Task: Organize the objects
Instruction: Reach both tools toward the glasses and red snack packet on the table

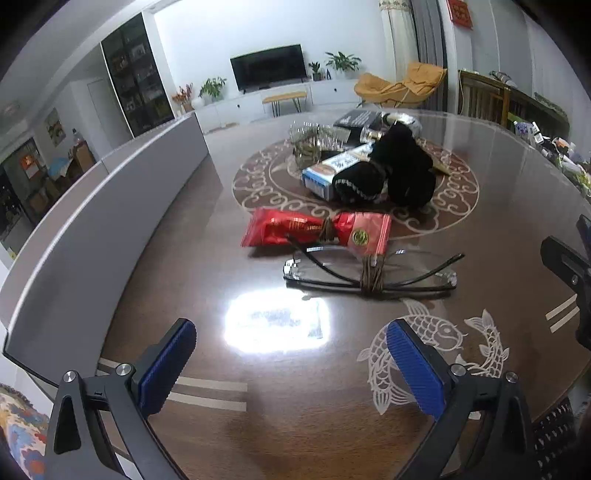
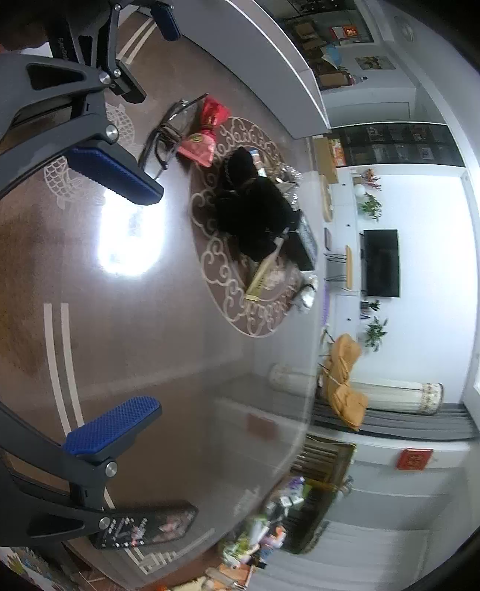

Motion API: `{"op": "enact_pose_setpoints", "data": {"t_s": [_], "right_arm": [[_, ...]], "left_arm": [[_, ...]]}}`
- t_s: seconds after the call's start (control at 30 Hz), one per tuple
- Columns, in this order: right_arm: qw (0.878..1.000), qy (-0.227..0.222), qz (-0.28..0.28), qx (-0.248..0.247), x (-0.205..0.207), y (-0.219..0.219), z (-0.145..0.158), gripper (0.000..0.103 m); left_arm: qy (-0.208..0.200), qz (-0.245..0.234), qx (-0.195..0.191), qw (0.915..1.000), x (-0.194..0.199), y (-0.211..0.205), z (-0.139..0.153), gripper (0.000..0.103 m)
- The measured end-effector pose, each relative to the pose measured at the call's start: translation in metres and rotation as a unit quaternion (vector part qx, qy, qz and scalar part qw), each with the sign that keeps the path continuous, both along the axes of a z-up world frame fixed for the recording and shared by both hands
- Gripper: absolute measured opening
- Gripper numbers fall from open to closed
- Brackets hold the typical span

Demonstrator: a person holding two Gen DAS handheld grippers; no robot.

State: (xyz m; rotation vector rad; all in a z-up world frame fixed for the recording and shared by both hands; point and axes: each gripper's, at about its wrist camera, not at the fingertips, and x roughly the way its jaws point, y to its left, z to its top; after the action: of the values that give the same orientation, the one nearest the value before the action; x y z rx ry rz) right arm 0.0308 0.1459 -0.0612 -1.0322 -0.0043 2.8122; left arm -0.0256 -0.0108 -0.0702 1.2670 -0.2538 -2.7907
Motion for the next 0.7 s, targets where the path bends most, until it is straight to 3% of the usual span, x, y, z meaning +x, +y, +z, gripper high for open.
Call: {"op": "enact_pose_setpoints", "data": {"t_s": [0.7], "right_arm": [[0.996,-0.083,0.005,-0.023,-0.024,0.013,-0.037,0.103]], "left_arm": [[-0.040,0.014,0.027,0.9987,-0.018,-0.011,-0.020,0.103]]}}
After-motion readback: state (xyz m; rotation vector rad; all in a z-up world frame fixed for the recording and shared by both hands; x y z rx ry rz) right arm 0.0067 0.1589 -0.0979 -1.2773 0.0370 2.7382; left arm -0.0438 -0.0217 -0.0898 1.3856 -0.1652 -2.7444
